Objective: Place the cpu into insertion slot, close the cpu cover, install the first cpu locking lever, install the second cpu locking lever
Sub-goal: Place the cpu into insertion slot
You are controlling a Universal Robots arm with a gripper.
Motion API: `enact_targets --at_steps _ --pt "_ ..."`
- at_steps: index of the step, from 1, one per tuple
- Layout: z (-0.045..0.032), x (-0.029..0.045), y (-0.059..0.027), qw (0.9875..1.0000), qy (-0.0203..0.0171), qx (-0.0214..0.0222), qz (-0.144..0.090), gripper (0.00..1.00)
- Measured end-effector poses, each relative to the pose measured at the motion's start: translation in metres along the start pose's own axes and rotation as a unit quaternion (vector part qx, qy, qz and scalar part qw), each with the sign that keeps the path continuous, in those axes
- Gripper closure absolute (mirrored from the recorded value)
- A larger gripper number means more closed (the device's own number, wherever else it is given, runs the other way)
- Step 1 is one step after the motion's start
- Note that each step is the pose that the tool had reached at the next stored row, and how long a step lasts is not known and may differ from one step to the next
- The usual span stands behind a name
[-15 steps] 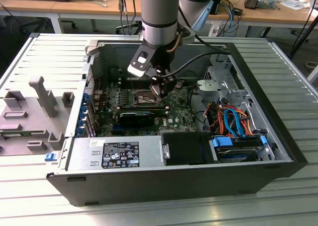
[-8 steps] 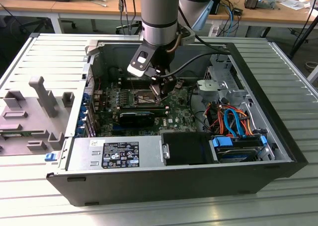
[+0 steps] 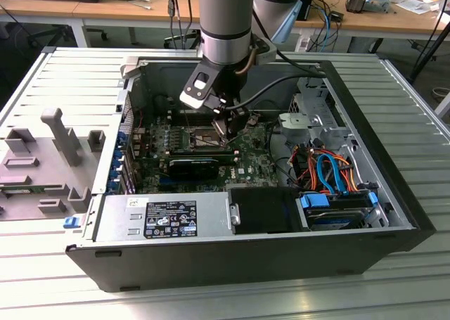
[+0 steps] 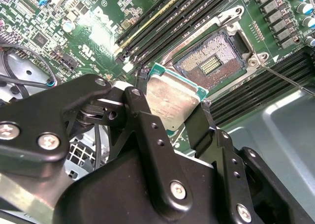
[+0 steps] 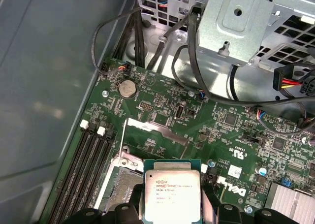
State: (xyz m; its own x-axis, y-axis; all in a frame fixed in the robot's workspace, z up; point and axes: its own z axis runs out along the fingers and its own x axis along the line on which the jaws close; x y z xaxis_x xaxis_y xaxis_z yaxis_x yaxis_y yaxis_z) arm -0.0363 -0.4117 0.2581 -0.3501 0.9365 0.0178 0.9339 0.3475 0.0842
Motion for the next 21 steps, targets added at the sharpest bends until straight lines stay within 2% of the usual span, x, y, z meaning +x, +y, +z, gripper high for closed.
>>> enact_targets --at_steps 21 --pt "0.0003 0.0 0.0 0.9999 -0.0013 -0.0003 0.016 0.45"
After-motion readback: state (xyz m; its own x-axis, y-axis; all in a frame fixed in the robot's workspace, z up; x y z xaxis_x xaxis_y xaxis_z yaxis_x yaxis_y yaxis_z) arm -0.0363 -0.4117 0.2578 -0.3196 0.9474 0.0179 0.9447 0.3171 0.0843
